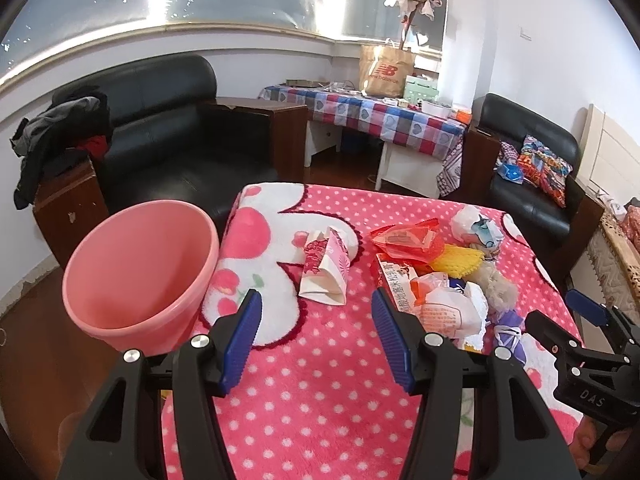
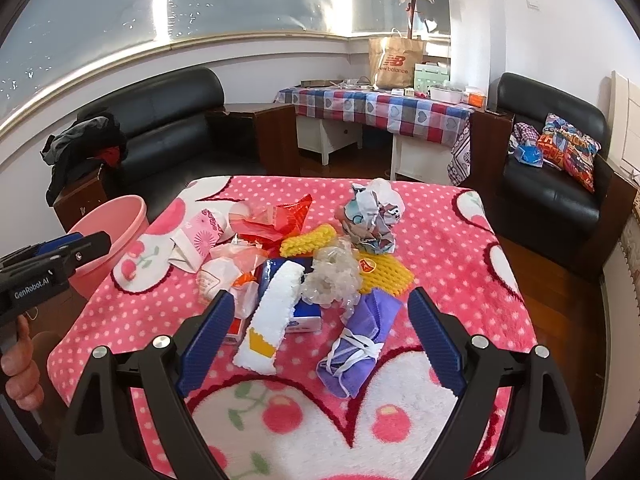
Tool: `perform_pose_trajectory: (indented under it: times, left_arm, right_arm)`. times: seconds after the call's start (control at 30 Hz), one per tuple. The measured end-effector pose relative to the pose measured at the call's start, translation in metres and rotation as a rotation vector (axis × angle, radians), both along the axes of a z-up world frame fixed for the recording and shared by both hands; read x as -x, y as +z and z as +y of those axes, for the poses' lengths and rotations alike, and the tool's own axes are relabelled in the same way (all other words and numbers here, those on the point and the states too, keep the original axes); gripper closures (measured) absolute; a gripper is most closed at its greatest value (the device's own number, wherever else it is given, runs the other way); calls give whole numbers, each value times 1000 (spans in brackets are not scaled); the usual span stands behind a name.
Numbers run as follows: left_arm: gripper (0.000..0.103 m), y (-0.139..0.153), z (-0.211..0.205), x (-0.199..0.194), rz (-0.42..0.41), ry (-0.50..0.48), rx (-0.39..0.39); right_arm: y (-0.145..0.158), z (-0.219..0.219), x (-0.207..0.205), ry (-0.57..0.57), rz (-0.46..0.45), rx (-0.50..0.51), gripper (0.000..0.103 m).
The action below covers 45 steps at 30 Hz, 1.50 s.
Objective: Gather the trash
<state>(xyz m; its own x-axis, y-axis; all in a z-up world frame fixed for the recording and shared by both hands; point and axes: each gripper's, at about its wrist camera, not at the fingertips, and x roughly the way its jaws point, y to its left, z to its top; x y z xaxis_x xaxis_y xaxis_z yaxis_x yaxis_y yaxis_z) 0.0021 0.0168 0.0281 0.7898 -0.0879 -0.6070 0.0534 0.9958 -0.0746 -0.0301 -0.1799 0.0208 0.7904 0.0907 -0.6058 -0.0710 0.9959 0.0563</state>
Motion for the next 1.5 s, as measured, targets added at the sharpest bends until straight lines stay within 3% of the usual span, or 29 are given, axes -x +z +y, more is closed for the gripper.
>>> perform_pose_trajectory:
  times: [0.47,0.6,0.83,1.13,1.3,1.5]
  left_arm:
    - [46,-18,3,-35,66,-38,23]
    - [46,-26,-1,-50,86,-60,19]
    - [62,-37,-7,-80,118,-103,22]
    - [71,-57,-6,-114,177,-102,44]
    - [89,-64,-5,-120,195,-106,64]
    - [94,-55,-1,-113,160,-112,99]
  right_arm:
    - [-6,-10,-9,-18,3,-21,14]
    - [-8,-13,-12,-17,8,-26,19]
    - [-12,-19,-18,-21,23,-43,24]
    - [-18,-21,-28,-19,42,-55,28]
    - [-21,-21,-32,-15,57,-62,32]
    - [-21,-23,-33,-24,61,-74,36]
